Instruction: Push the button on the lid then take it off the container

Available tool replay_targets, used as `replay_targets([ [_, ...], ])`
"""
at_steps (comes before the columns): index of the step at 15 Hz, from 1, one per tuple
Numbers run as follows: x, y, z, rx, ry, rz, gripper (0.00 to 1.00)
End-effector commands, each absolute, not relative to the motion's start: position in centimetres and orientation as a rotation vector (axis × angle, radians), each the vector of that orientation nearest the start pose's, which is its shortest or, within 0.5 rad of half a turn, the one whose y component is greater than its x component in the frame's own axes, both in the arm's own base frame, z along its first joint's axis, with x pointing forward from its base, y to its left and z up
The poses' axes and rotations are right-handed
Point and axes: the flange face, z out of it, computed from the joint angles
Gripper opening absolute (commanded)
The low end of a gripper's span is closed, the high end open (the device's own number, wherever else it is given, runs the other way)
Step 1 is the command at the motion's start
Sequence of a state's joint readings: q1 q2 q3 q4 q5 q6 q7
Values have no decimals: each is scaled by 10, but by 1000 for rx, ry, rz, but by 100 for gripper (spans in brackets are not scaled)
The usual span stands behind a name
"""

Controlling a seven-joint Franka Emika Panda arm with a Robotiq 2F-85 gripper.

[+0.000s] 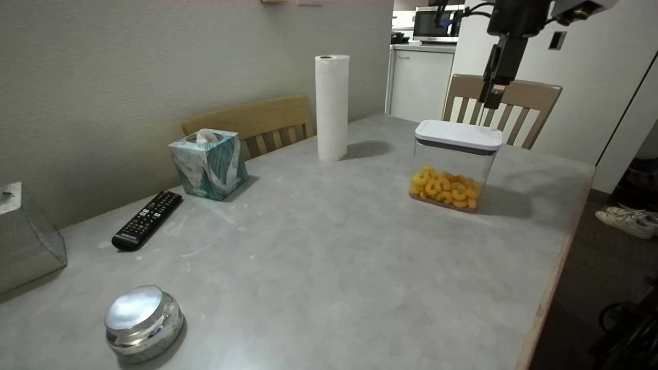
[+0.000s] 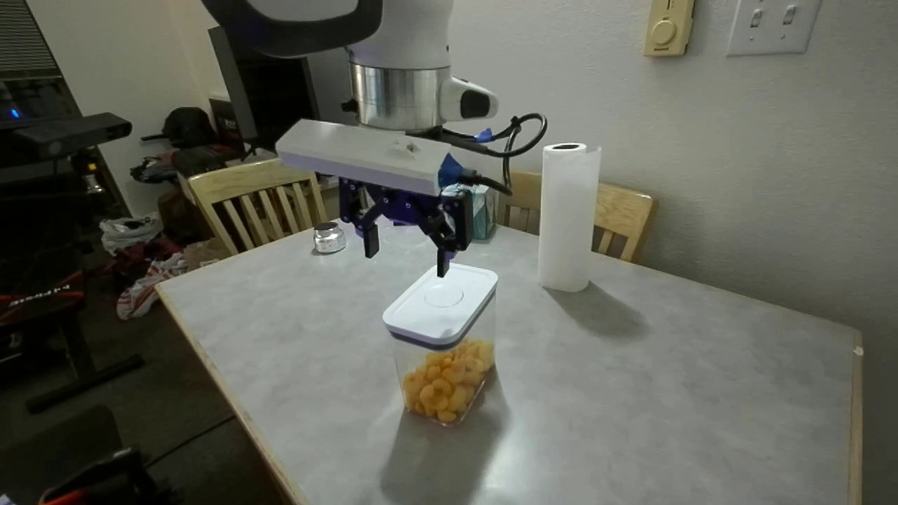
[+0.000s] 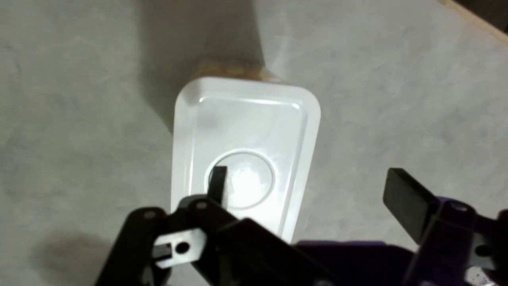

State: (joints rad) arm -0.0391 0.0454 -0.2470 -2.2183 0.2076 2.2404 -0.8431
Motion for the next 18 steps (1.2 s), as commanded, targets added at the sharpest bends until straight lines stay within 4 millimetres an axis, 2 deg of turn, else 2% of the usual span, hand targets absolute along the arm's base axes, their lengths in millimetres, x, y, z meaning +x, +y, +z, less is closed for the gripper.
replay_targets([
  [1, 528, -140, 342, -2946, -647, -236, 100],
  [3, 535, -138, 331, -2954, -648, -249, 99],
  [4, 536, -141, 322, -2960, -643, -222, 75],
  [5, 534, -144, 314, -2963, -631, -177, 75],
  [6, 531, -148, 306, -2964, -616, -131, 70],
  [9, 525, -162, 293, -2993, -588, -44, 49],
  [15, 533, -179, 306, -3034, -633, -39, 6],
  [17, 536, -179, 312, -3042, -655, -45, 0],
  [18, 538, -177, 318, -3031, -670, -82, 0],
])
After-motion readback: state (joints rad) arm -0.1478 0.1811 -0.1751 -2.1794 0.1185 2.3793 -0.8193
